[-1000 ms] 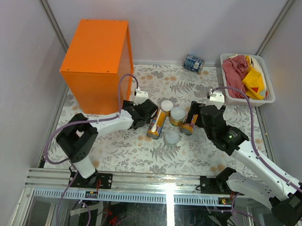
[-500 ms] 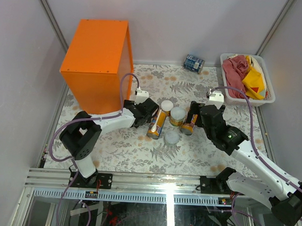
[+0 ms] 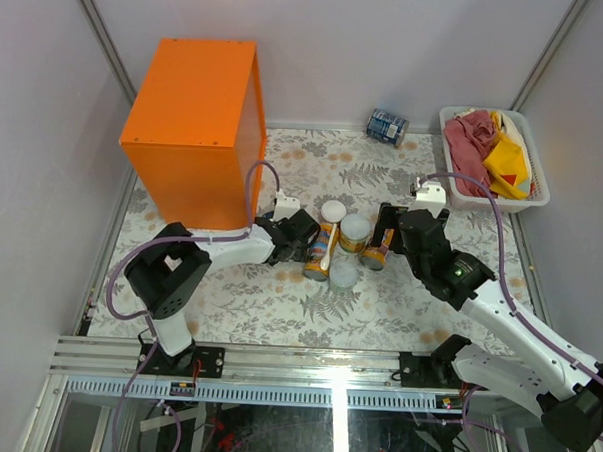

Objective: Place and organize the canned foods onto the counter

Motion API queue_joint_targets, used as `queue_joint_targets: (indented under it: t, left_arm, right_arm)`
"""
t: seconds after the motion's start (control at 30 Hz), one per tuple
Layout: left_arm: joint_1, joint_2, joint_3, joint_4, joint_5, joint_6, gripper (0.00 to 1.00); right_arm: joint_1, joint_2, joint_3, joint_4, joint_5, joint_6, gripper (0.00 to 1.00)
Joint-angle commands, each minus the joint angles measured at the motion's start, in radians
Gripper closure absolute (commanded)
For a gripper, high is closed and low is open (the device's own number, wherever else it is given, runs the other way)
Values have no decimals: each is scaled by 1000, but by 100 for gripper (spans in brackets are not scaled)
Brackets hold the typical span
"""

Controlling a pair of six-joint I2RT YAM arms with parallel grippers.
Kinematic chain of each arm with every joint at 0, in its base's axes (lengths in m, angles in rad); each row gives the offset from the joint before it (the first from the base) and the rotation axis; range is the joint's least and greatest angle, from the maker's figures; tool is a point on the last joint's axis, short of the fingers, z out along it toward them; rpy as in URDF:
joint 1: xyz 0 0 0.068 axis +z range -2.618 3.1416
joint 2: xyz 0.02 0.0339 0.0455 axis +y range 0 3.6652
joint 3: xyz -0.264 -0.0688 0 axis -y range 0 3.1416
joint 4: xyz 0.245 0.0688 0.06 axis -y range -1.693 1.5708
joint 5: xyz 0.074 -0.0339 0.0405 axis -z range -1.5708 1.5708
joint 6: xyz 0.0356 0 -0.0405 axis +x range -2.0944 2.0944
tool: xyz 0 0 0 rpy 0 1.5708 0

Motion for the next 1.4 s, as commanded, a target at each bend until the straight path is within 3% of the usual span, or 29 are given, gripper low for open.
queue_joint_targets:
  t: [0.0, 0.27, 0.4, 0.53, 0.73, 1.37]
  left_arm:
    - [-49, 5, -47, -22, 104, -70, 14]
    - [-78, -67, -120, -22, 117, -117, 25]
    - [-111, -103, -147, -49, 150, -152, 25]
    - [-180, -122, -166, -119, 161, -223, 20]
    - [-228, -143, -193, -160, 193, -313, 0]
    - [-227, -219, 76, -351, 110, -311, 0]
  right_arm:
    - [7, -5, 6, 45, 19, -23, 1]
    - [7, -19, -4, 47, 20, -34, 2]
    - [7, -27, -9, 49, 18, -40, 3]
    - [6, -25, -13, 51, 14, -39, 3]
    - [7, -9, -15, 64, 0, -41, 2]
    - [6, -28, -21, 64, -23, -35, 2]
